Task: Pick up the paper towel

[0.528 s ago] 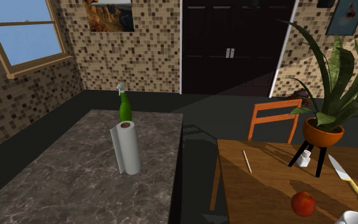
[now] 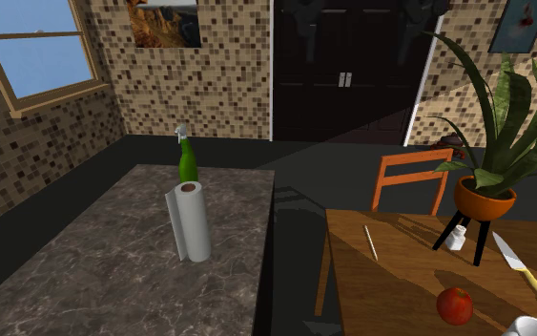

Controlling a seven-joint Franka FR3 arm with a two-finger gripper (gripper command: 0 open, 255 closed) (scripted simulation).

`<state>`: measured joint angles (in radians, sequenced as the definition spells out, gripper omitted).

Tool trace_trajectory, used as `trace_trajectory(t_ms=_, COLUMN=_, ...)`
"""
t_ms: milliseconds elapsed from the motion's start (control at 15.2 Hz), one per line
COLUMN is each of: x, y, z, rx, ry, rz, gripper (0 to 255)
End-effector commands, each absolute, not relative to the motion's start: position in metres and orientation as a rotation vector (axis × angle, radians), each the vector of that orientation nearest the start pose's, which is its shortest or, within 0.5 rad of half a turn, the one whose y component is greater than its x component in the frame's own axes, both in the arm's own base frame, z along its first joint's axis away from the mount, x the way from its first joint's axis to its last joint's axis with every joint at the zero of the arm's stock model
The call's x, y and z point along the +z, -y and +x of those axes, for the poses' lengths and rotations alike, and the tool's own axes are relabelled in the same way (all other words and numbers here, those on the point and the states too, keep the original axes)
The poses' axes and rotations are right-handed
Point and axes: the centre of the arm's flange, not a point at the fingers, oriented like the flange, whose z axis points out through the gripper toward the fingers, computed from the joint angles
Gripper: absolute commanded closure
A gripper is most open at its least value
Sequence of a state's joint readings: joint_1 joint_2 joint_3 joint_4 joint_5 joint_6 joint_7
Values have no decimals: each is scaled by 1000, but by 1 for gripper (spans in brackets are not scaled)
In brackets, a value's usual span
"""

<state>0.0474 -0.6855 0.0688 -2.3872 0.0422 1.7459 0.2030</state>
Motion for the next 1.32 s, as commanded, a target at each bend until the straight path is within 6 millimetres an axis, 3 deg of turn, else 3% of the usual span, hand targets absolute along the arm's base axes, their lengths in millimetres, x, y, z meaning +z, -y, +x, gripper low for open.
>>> trace_trajectory(t_ms=0, x=540, y=-65, z=357, rx=-63, ry=-177, rz=-3129, gripper=0)
trace_trajectory(t_ms=1254, x=384, y=-224, z=476, rx=0, ry=-241, rz=-3114, gripper=0)
